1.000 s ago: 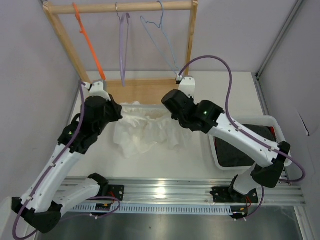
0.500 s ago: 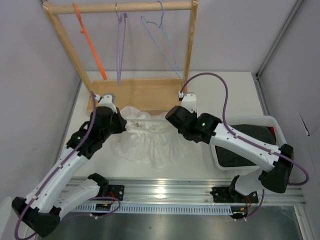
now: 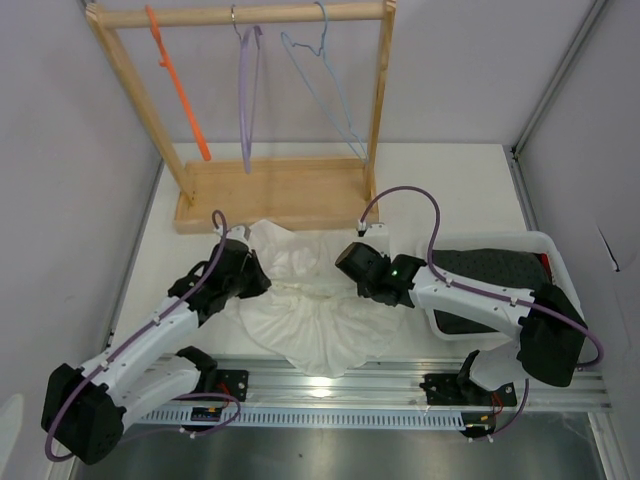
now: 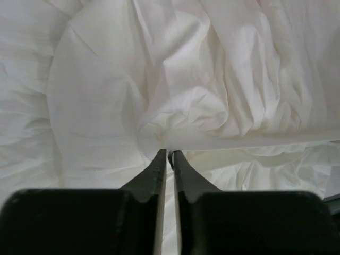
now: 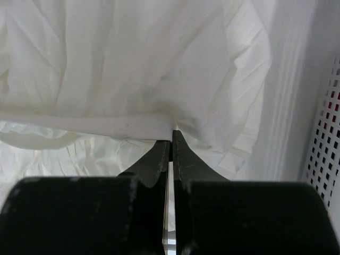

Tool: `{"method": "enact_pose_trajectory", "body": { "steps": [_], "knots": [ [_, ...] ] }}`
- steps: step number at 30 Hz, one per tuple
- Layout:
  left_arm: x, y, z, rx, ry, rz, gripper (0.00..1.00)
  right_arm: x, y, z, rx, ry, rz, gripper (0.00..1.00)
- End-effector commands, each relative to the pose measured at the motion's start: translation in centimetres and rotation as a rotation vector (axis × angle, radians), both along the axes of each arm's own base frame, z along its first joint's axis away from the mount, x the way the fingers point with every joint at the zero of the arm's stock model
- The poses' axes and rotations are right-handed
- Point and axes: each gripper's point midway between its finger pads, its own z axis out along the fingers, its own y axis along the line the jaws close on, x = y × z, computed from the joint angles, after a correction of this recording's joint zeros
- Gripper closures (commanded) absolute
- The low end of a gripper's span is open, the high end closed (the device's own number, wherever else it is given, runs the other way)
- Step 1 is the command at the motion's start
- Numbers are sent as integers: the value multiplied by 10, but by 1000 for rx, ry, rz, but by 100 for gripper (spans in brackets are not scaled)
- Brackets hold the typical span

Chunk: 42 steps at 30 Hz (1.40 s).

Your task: Place the skirt on the hanger

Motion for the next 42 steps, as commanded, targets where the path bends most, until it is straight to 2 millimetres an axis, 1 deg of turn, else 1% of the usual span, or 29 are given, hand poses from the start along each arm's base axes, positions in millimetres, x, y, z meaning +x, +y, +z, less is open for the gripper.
{"method": "enact_pose_trajectory", "body": {
  "steps": [1, 3, 5, 6, 8, 9, 11, 13, 15, 16, 19, 20, 21, 22, 24, 26, 27, 28, 30, 31, 32, 33, 34, 35, 36, 37, 39, 40, 42],
  "knots": [
    [22, -2, 51, -32, -147, 7, 77, 8, 8, 19, 42, -57, -8, 100],
    [25, 0, 68, -10, -186, -15, 62, 9, 10, 17, 29, -50, -9, 100],
    [26, -3, 86, -6, -232, -63, 53, 9, 10, 16, 20, -47, -11, 100],
    [27, -6, 106, -21, -272, -82, 48, 10, 11, 16, 15, -45, -12, 100],
    [18, -19, 121, -52, -310, -201, 46, 11, 12, 16, 13, -46, -11, 100],
    [15, -25, 145, -86, -370, -241, 45, 12, 13, 19, 19, -49, -14, 100],
    [3, -36, 163, -125, -429, -352, 43, 13, 14, 20, 14, -47, -11, 100],
    [-11, -41, 203, -176, -512, -411, 43, 15, 15, 21, 12, -47, -9, 100],
    [-9, -30, 240, -191, -606, -337, 41, 15, 15, 22, 13, -48, -7, 100],
    [-14, -21, 280, -222, -699, -291, 40, 15, 15, 22, 9, -48, -6, 100],
    [-1, 4, 320, -231, -764, -100, 39, 15, 14, 20, 7, -43, -7, 100],
    [-7, 17, 363, -268, -844, -32, 38, 15, 14, 19, 4, -42, -9, 100],
    [-1, 29, 376, -253, -876, 40, 38, 15, 14, 18, 6, -37, -9, 100],
    [-4, 38, 400, -264, -927, 83, 38, 15, 13, 17, 2, -37, -9, 100],
    [2, 49, 432, -260, -982, 153, 38, 15, 13, 16, 0, -33, -7, 100],
    [21, 62, 442, -194, -983, 255, 36, 16, 14, 17, 2, -34, -4, 100],
    [24, 69, 455, -181, -1002, 296, 36, 16, 14, 16, 1, -32, -3, 100],
    [32, 79, 455, -112, -1003, 352, 36, 16, 14, 17, 4, -32, -3, 100],
    [52, 82, 468, -44, -1003, 403, 35, 18, 15, 15, 3, -29, 0, 100],
    [61, 84, 468, 22, -995, 413, 36, 19, 15, 14, 2, -27, 0, 100],
    [64, 92, 478, 50, -1003, 459, 34, 19, 16, 15, 8, -28, 2, 100],
    [81, 88, 479, 96, -989, 466, 34, 21, 17, 15, 10, -28, 1, 100],
    [89, 87, 477, 152, -977, 462, 34, 21, 17, 16, 13, -29, 3, 100],
    [92, 92, 485, 172, -987, 494, 33, 21, 18, 15, 16, -28, 5, 100],
    [107, 89, 486, 204, -980, 504, 33, 22, 19, 14, 17, -26, 4, 100],
    [109, 92, 493, 230, -989, 515, 33, 23, 20, 15, 19, -27, 7, 100],
    [124, 96, 490, 268, -964, 537, 33, 23, 19, 14, 18, -23, 8, 100],
    [129, 96, 498, 279, -957, 547, 33, 23, 20, 14, 19, -20, 11, 100],
    [145, 98, 488, 330, -912, 557, 34, 23, 20, 14, 21, -19, 12, 100]
  ]
}}
